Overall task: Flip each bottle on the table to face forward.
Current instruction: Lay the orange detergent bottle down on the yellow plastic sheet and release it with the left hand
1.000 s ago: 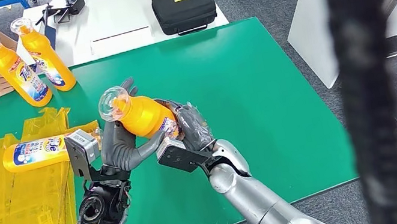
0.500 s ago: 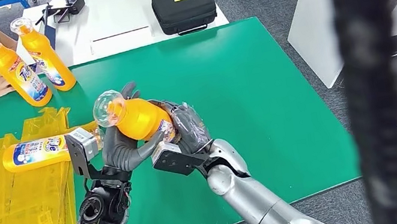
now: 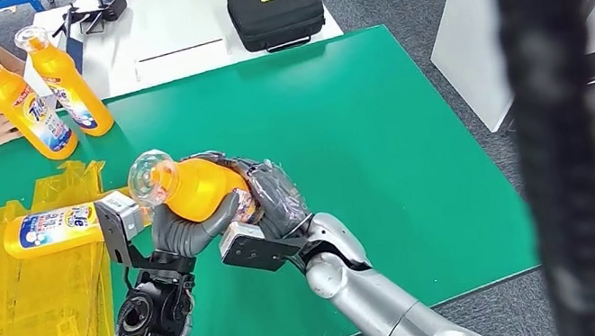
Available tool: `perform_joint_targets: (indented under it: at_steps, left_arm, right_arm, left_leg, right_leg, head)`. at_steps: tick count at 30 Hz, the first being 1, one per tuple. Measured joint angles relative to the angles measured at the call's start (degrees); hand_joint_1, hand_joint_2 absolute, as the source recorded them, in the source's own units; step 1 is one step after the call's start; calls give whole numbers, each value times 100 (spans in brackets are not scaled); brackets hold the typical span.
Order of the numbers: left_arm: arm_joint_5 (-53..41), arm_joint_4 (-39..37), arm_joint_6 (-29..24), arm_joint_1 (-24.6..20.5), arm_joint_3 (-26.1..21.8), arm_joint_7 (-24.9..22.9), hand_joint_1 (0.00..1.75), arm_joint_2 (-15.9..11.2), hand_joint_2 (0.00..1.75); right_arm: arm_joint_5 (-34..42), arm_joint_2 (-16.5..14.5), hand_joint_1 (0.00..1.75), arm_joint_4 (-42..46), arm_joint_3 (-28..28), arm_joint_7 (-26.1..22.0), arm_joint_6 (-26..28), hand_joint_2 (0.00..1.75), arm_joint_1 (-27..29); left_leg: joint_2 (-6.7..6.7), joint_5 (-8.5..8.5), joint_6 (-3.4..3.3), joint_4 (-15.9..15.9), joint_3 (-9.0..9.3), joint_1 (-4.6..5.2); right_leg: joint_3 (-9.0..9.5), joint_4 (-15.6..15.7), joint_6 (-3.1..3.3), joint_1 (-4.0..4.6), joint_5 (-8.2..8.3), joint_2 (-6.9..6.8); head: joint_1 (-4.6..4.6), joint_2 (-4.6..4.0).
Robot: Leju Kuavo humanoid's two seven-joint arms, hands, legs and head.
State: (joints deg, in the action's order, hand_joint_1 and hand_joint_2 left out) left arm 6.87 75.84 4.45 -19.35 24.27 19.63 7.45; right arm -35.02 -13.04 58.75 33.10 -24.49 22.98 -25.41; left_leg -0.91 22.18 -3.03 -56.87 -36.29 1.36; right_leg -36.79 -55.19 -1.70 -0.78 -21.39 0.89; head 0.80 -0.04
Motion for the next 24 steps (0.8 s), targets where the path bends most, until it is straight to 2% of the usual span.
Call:
perform_joint_targets:
  at_steps: [7,8,11,12,24]
  left_arm:
    - [56,1,-37,25,-23,0,175,0,175]
    - [66,2,-44,30,-27,1,175,0,175]
    - [85,6,-70,46,-35,3,175,1,175]
    - [87,11,-82,51,-37,3,175,1,175]
    - [54,146,-390,109,-69,52,175,5,175]
  right_arm:
    - [38,17,175,17,73,73,-4,175,1]
    - [45,19,136,17,80,83,-5,175,1]
    - [58,21,5,17,99,103,-4,175,0]
    - [60,22,0,17,102,108,-1,175,0]
    - [-307,137,0,355,140,270,378,175,101]
  left_leg:
    - [0,0,0,0,-2,0]
    - [0,0,0,0,-2,0]
    - [0,0,0,0,-2,0]
    - [0,0,0,0,-2,0]
    - [-1,0,0,0,-4,0]
  right_leg:
    - [-2,0,0,0,0,0]
    - [-2,0,0,0,0,0]
    - [-2,0,0,0,0,0]
    - [-2,0,0,0,0,0]
    - [-3,0,0,0,0,0]
  head:
    - [0,0]
    - [-1,0]
    - [0,0]
    - [0,0]
    - [-1,0]
